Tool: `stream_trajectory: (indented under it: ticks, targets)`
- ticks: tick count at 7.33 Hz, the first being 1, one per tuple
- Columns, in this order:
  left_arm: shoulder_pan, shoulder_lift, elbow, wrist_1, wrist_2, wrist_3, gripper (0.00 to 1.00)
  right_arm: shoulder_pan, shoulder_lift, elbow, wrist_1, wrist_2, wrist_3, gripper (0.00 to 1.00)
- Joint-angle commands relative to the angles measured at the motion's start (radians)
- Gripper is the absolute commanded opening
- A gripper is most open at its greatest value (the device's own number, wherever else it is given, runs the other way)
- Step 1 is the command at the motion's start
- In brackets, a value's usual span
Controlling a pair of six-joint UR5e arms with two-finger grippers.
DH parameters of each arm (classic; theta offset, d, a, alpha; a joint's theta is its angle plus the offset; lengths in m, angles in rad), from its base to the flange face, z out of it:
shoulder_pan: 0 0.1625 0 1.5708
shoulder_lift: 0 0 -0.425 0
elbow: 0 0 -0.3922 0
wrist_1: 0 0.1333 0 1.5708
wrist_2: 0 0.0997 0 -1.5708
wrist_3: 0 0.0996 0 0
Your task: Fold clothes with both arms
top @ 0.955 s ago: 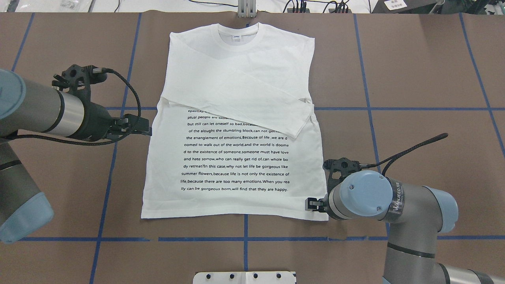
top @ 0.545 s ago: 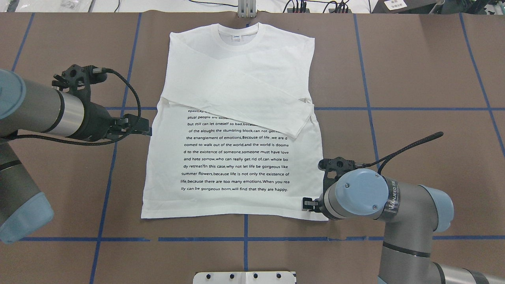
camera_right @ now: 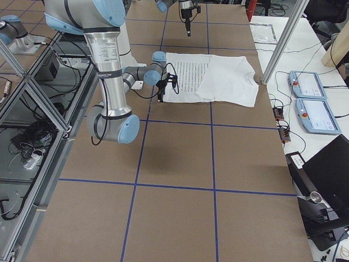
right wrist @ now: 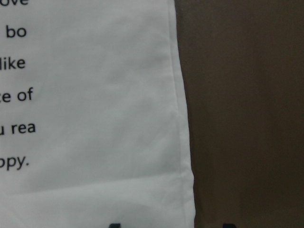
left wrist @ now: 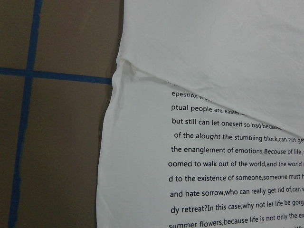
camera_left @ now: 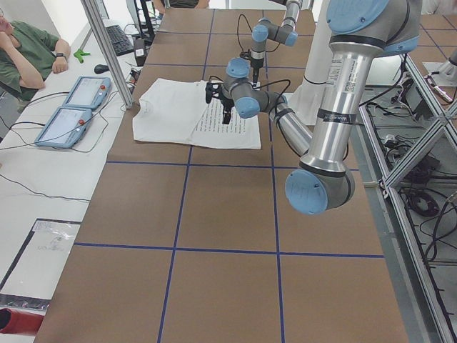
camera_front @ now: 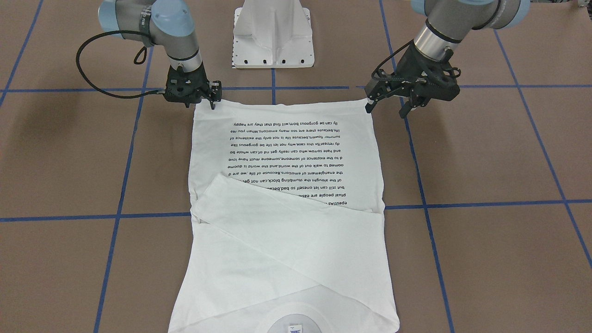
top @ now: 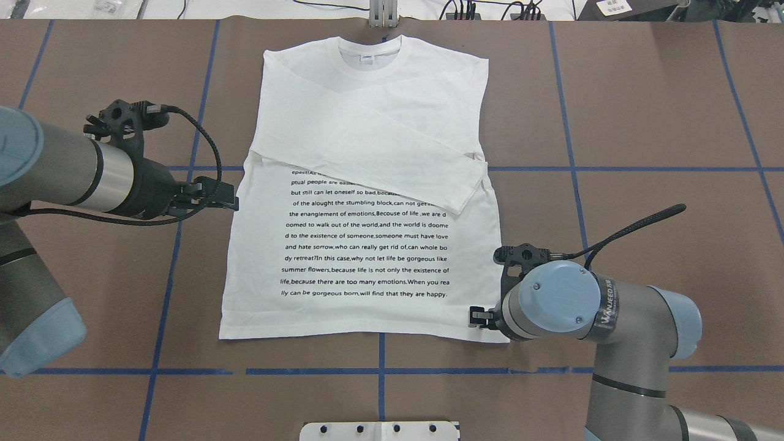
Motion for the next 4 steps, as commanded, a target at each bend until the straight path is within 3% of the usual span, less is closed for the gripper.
stream_trajectory:
  ticks: [1, 2, 3, 4]
  targets:
    - [0.0, -0.001, 0.0, 0.0, 0.0, 0.0, 0.99, -0.001, 0.004, -0.013, 0.0, 0.002, 0.0, 0.77]
    - [0.0, -0.001, 0.0, 0.0, 0.002, -0.002, 0.99, 0.0, 0.004, -0.011, 0.0, 0.003, 0.0, 0.68]
    - [0.0, -0.001, 0.0, 0.0, 0.002, 0.0, 0.99, 0.0, 0.004, -0.008, 0.001, 0.003, 0.0, 0.42]
    - [0.0, -0.001, 0.0, 0.0, 0.002, 0.0, 0.99, -0.001, 0.004, -0.01, 0.001, 0.005, 0.005, 0.29]
